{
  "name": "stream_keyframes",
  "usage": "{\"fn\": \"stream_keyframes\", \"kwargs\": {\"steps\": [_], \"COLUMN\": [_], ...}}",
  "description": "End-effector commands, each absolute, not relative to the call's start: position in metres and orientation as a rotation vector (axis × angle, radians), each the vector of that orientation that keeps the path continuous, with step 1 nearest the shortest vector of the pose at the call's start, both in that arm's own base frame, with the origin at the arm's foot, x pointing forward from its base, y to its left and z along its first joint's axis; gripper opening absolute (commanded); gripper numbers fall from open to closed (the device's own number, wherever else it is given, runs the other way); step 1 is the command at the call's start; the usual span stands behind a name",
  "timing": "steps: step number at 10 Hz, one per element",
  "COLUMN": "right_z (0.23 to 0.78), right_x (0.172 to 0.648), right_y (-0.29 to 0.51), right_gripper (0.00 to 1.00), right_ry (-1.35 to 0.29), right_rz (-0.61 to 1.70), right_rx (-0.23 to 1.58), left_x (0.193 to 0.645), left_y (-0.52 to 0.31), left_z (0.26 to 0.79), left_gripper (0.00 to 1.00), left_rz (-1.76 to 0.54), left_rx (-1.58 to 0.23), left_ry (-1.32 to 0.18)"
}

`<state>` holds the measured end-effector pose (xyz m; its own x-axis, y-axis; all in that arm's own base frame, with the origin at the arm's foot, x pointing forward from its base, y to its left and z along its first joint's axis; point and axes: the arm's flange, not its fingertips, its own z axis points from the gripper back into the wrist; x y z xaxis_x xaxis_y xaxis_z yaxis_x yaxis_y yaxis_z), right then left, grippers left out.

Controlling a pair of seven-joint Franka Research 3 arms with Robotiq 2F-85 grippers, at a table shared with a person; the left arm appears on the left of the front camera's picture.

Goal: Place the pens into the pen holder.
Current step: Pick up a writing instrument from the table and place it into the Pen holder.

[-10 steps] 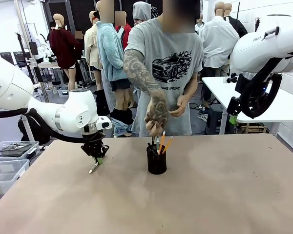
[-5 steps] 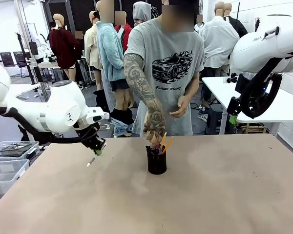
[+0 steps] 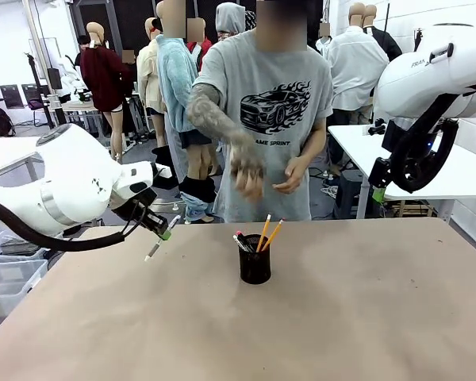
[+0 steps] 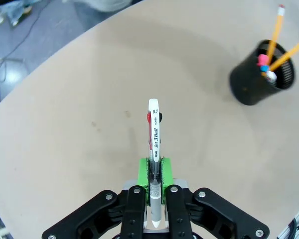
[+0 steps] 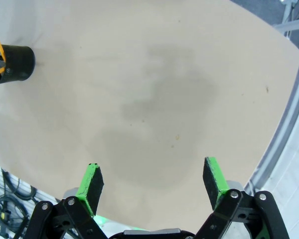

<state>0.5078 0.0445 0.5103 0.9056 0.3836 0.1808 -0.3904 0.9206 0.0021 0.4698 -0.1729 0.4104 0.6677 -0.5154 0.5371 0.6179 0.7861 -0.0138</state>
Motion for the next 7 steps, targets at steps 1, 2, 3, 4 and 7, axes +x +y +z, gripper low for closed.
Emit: {"fn": "stream_keyframes", "kwargs": {"steps": [1,2,3,4,7], "right_z": [0.51,0.51,0.51,0.51,0.51], "right_x": [0.508,0.508,0.508,0.508,0.508], "right_y": [0.044,0.044,0.044,0.044,0.044], "right_gripper": [1.0,1.0,1.0,1.0,1.0], "right_ry": [-0.177,-0.177,-0.177,-0.177,-0.177], "right_rz": [0.398,0.398,0.398,0.398,0.398], "right_rx": [0.022,0.022,0.022,0.022,0.022], "left_x": [0.45,0.443,0.439,0.433,0.428], "left_y": [-0.155,-0.157,-0.162,-0.168,-0.195], "left_z": [0.415,0.421,0.426,0.431,0.441], "left_gripper": [0.0,0.0,0.0,0.0,0.0], "left_rz": [-0.786,-0.836,-0.92,-0.999,-1.056], "left_rx": [-0.33,-0.384,-0.462,-0.563,-0.76], "left_ry": [-0.578,-0.643,-0.696,-0.741,-0.899]}}
